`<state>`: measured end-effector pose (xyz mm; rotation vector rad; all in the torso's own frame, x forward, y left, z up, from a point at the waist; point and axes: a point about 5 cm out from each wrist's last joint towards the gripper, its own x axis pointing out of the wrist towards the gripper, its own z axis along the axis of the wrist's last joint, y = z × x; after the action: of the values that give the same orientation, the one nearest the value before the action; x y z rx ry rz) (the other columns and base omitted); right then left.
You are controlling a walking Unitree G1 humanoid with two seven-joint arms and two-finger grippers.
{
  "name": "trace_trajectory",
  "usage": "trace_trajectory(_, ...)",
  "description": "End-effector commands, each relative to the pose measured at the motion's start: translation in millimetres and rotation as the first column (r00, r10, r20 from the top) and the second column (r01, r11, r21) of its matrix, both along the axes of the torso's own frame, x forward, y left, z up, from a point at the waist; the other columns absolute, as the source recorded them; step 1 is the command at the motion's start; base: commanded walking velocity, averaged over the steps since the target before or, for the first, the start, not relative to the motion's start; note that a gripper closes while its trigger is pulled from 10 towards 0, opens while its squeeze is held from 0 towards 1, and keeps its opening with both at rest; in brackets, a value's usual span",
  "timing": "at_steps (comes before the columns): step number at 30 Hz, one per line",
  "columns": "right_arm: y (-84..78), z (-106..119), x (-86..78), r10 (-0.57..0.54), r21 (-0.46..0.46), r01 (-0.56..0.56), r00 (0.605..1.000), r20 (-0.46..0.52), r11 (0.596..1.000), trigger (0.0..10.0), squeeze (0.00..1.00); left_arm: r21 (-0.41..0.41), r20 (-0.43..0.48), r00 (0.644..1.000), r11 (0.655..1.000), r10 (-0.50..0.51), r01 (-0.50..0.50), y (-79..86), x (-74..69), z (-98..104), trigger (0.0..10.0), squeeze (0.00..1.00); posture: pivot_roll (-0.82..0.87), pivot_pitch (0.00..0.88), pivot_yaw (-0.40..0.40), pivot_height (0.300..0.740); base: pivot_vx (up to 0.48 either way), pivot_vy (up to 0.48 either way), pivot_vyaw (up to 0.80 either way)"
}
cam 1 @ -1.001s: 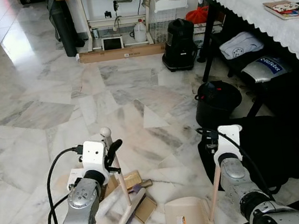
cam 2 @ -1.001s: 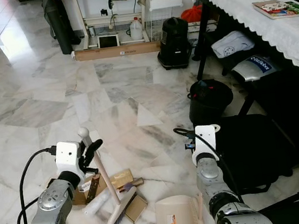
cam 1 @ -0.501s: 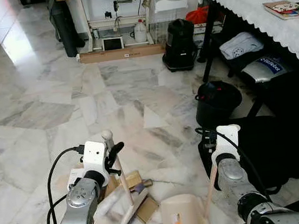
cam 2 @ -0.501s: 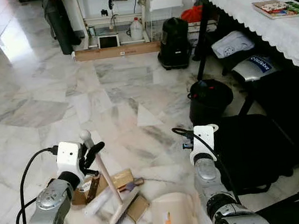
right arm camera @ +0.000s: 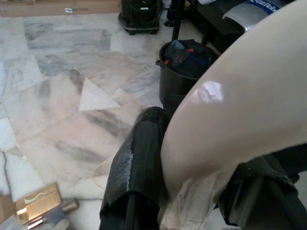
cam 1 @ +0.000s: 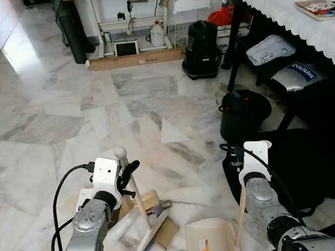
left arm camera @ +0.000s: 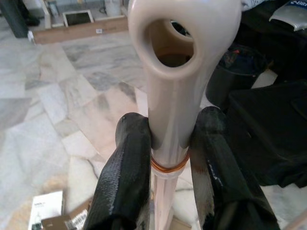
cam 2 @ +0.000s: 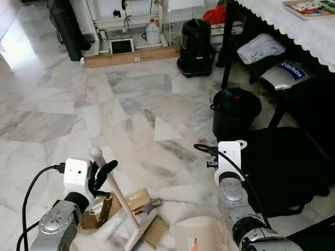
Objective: Sweep floor
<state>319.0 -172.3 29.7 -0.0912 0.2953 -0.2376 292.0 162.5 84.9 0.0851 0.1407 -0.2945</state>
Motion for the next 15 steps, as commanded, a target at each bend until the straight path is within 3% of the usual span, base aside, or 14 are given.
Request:
trace_trajectory(1, 1.8, -3.9, -1.5, 0.009, -0.002, -0.009, 0.999, -0.033, 1.000, 10.0, 0.00, -0.003, -0.039, 0.999, 1.000, -0.016, 0.016, -0.1, -2.9, -4.0, 10.0, 0.00, 0.08, 0.051, -0.027, 0.740, 0.000, 0.000, 0.00)
trace_trajectory(9, 3.5, -5.8, -2.6, 0.007, -0.003, -0.007, 0.999, -0.045, 1.000, 10.0, 0.00, -0.105, -0.100, 0.995, 0.994, -0.012, 0.001, 1.7, -1.8, -3.7, 10.0, 0.00, 0.08, 0.053, -0.024, 0.740, 0.000, 0.000, 0.00)
trace_trajectory(10, 3.9, -6.1, -2.7, 0.008, -0.003, -0.008, 0.999, -0.048, 1.000, 10.0, 0.00, -0.153, -0.118, 0.993, 0.988, -0.008, -0.010, 2.0, -0.6, -2.4, 10.0, 0.00, 0.08, 0.053, -0.024, 0.740, 0.000, 0.000, 0.00)
trace_trajectory(13, 4.3, -6.3, -2.8, 0.008, -0.004, -0.009, 0.999, -0.051, 1.000, 10.0, 0.00, -0.186, -0.132, 0.991, 0.982, -0.008, -0.017, 2.2, 0.1, -1.3, 10.0, 0.00, 0.08, 0.053, -0.024, 0.740, 0.000, 0.000, 0.00)
trace_trajectory(15, 5.0, -6.1, -2.4, 0.011, -0.004, -0.011, 0.999, -0.052, 1.000, 10.0, 0.00, -0.283, -0.148, 0.989, 0.958, -0.006, -0.037, 2.1, 3.1, 3.5, 10.0, 0.00, 0.08, 0.051, -0.025, 0.740, 0.000, 0.000, 0.00)
